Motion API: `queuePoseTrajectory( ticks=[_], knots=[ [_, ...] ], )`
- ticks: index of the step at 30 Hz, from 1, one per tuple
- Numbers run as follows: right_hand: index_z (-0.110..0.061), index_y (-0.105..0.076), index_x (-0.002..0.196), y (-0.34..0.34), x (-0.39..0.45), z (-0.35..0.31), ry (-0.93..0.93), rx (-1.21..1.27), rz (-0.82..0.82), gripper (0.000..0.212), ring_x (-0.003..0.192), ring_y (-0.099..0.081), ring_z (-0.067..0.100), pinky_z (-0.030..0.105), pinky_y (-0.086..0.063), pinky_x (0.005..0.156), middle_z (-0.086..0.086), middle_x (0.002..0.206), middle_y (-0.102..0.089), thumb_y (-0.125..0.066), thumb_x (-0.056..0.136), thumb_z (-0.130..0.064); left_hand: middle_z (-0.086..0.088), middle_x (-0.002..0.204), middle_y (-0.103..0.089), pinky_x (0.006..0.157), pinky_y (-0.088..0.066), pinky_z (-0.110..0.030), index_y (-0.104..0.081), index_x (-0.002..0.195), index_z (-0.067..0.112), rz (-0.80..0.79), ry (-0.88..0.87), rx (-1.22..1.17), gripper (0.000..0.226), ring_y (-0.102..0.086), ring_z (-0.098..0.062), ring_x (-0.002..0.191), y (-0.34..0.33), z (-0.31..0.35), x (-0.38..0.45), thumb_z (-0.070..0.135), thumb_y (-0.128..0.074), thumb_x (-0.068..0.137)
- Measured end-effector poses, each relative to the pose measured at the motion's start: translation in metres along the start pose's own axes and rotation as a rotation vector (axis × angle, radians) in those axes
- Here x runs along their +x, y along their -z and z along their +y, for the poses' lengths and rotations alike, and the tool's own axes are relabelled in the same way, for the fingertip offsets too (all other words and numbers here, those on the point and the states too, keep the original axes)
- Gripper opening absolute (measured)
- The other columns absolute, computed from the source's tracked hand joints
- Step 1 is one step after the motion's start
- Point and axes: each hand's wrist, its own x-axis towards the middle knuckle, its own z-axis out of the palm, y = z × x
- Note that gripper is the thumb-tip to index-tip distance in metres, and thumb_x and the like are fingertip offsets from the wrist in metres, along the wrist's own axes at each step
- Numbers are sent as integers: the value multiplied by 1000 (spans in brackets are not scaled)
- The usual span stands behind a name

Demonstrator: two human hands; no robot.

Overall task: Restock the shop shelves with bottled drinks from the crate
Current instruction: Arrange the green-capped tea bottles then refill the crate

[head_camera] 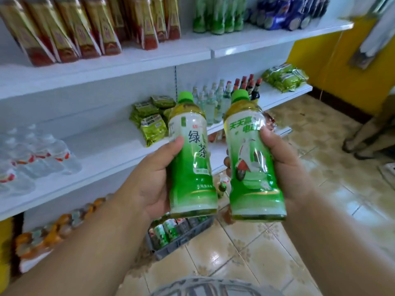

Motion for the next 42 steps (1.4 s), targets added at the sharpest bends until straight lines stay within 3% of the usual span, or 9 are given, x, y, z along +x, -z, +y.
queuePoseTrajectory(
  ticks=[7, 10, 14, 20, 23, 28, 32, 37, 42],
  knots=[
    [-2, -75, 110, 53, -46, -55, 37, -33, 147, 50, 89, -75, 33, 48, -61, 73, 20, 105, -74, -59, 86, -43, -24, 90, -75, 65, -62, -48, -81, 90, 8, -78, 20, 35, 63, -76, -33, 73, -77, -43, 20, 52, -91, 46],
    [-5, -76, 111, 90, -78, -86, 16, -44, 205, 51, 95, -71, 34, 58, -55, 92, 20, 108, -72, -58, 88, -47, -27, 87, -75, 59, -61, -44, -82, 84, 7, -149, 69, 35, 76, -75, -34, 69, -125, -71, 34, 51, -101, 26],
    [-6, -76, 113, 140, -120, -135, 11, -21, 281, 56, 108, -64, 40, 66, -42, 105, 24, 115, -68, -61, 87, -54, -26, 87, -75, 62, -62, -42, -82, 84, 10, -186, 78, 94, 65, -75, -32, 68, -191, -115, 62, 56, -97, 39],
    [-3, -80, 98, 190, -141, -199, 67, 22, 331, 56, 82, -72, 33, 52, -59, 80, 21, 96, -72, -60, 91, -55, -30, 94, -72, 76, -58, -51, -81, 87, 11, -96, 145, 73, 56, -72, -36, 69, -251, -157, 97, 57, -80, 54],
    [-5, -80, 97, 205, -122, -222, 69, 19, 292, 55, 82, -72, 33, 52, -59, 80, 21, 95, -72, -60, 91, -55, -31, 98, -72, 74, -60, -54, -73, 105, 8, -42, 132, 45, 68, -74, -37, 74, -266, -159, 114, 54, -81, 55],
    [-6, -71, 122, 198, -55, -259, -15, -19, 216, 62, 124, -59, 44, 69, -44, 100, 26, 127, -64, -61, 90, -59, -30, 105, -72, 85, -56, -59, -63, 125, 7, 89, 81, 7, 85, -73, -39, 81, -263, -132, 162, 52, -85, 56],
    [-5, -80, 93, 207, 2, -293, -12, -41, 145, 56, 77, -72, 29, 48, -57, 84, 16, 89, -71, -68, 81, -58, -14, 95, -76, 95, -53, -52, -80, 99, 13, 76, -20, -27, 71, -71, -30, 84, -254, -100, 223, 56, -97, 44],
    [-5, -79, 89, 229, 59, -338, -60, -116, 93, 50, 77, -68, 30, 58, -40, 106, 19, 85, -70, -70, 78, -53, -11, 82, -77, 63, -61, -36, -83, 87, 14, 62, -55, -52, 52, -74, -24, 67, -266, -66, 295, 61, -70, 71],
    [0, -75, 103, 249, 108, -383, -21, -70, 110, 56, 82, -67, 32, 60, -42, 104, 21, 89, -68, -70, 80, -50, -27, 101, -70, 67, -63, -44, -78, 105, 5, 73, -57, -51, 62, -73, -35, 76, -296, -35, 358, 58, -61, 79]
  ],
)
